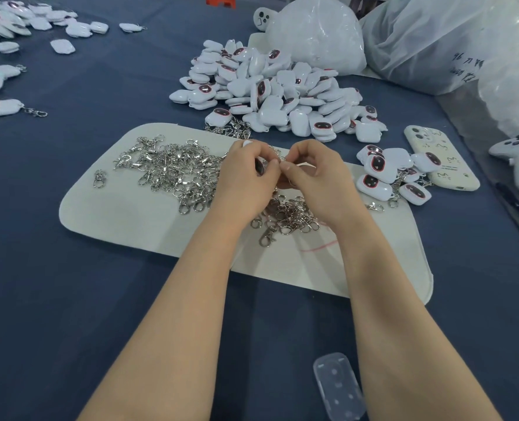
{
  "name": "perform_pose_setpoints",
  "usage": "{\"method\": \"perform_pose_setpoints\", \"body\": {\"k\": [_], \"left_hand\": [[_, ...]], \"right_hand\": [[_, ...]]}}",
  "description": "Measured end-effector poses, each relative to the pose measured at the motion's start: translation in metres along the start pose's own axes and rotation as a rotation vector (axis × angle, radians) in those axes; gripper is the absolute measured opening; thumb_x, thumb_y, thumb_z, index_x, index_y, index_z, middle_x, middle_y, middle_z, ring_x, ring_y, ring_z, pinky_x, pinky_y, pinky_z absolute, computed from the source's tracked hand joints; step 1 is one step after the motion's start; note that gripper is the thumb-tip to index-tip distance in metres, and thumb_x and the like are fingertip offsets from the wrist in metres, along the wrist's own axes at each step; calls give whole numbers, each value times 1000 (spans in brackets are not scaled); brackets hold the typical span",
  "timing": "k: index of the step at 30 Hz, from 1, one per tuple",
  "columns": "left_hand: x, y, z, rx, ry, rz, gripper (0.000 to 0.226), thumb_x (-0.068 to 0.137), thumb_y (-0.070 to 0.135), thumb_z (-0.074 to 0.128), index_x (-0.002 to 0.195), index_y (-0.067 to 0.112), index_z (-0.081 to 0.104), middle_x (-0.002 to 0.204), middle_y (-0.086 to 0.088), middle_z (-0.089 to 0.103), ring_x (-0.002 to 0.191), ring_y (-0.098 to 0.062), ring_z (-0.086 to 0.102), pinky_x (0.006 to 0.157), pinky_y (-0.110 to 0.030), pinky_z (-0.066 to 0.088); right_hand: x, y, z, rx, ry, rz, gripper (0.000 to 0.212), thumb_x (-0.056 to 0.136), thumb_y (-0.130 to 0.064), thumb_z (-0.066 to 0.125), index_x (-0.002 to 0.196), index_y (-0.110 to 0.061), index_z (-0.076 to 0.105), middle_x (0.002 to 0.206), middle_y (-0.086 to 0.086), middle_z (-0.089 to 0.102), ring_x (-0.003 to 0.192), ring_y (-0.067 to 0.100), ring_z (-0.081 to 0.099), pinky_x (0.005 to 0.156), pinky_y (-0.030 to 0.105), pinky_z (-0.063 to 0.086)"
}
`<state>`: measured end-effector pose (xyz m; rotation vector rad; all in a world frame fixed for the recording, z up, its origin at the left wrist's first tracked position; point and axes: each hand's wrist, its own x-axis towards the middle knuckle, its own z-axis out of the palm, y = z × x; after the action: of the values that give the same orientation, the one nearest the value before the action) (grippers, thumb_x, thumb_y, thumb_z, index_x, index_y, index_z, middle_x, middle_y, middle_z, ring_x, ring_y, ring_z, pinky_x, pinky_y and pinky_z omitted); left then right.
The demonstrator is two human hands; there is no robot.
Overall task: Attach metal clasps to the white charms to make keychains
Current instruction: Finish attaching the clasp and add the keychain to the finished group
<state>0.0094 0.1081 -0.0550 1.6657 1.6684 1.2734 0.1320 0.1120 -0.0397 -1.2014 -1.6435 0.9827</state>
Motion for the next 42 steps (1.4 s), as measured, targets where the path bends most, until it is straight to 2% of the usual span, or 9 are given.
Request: {"method": "perform_pose_setpoints", "body": {"k": [3, 8, 11, 13, 15, 17, 26, 33, 42], "left_hand": [[0, -1, 1, -14, 1, 2, 7, 89, 15, 58, 86, 21, 58, 106, 2, 52, 71, 4, 46, 62, 1, 32], [0, -1, 1, -26, 6, 16, 7, 89, 16, 59, 85, 21, 60, 106, 5, 52, 75, 5, 47, 65, 2, 32], [0, 1, 0, -44, 12, 15, 7, 90, 18, 60, 87, 24, 60, 104, 6, 53, 70, 3, 50, 68, 0, 36], [-1, 4, -2, -121, 20, 1, 9, 92, 20, 57, 98, 25, 60, 97, 8, 58, 70, -4, 60, 73, -14, 48], [-4, 7, -4, -244, 21, -44, 28, 95, 22, 51, 123, 26, 50, 77, 9, 64, 59, -7, 65, 63, -23, 54], [-5, 9, -5, -318, 1, -100, 45, 95, 23, 51, 136, 26, 33, 67, 5, 65, 47, -5, 61, 51, -17, 49], [-9, 17, -5, -369, -84, -233, 21, 86, 15, 52, 106, 18, 46, 69, 4, 56, 37, -1, 47, 40, -11, 36], [-9, 18, -6, -435, -98, -206, 21, 90, 8, 50, 110, 11, 46, 82, 1, 53, 39, -2, 46, 43, -14, 39], [-8, 12, -3, -411, -135, -215, 19, 91, 9, 50, 105, 17, 42, 72, 2, 53, 40, -3, 46, 47, -19, 42]], "right_hand": [[0, 0, 0, -17, 4, -8, 13, 90, -5, 60, 83, -12, 51, 80, 3, 64, 64, 8, 69, 65, 22, 55], [1, 2, 0, -34, 38, 12, 11, 90, -5, 59, 84, -11, 52, 81, 2, 64, 67, 15, 70, 77, 50, 55], [2, 3, 0, -14, 71, 7, 13, 89, -3, 58, 82, -12, 52, 76, -2, 62, 62, 11, 68, 78, 47, 56], [4, 5, -1, -20, 137, 8, 18, 89, -3, 57, 80, -17, 51, 70, -8, 60, 61, 7, 67, 77, 38, 57], [5, 7, -2, -55, 222, 0, 24, 90, -4, 56, 77, -23, 49, 67, -11, 59, 60, 2, 66, 71, 25, 55], [5, 6, -2, -98, 278, -19, 28, 91, -5, 55, 75, -27, 46, 71, -10, 59, 60, 0, 64, 64, 15, 49], [3, 4, 5, -255, 215, -70, 10, 91, -6, 54, 87, -15, 52, 87, 10, 65, 84, 23, 65, 75, 30, 49], [3, 3, 4, -301, 187, -97, 11, 90, -5, 55, 87, -15, 52, 86, 10, 64, 83, 25, 64, 73, 35, 49], [1, 3, 5, -349, 148, -134, 14, 89, -2, 53, 85, -15, 51, 85, 7, 63, 86, 25, 63, 78, 35, 48]]}}
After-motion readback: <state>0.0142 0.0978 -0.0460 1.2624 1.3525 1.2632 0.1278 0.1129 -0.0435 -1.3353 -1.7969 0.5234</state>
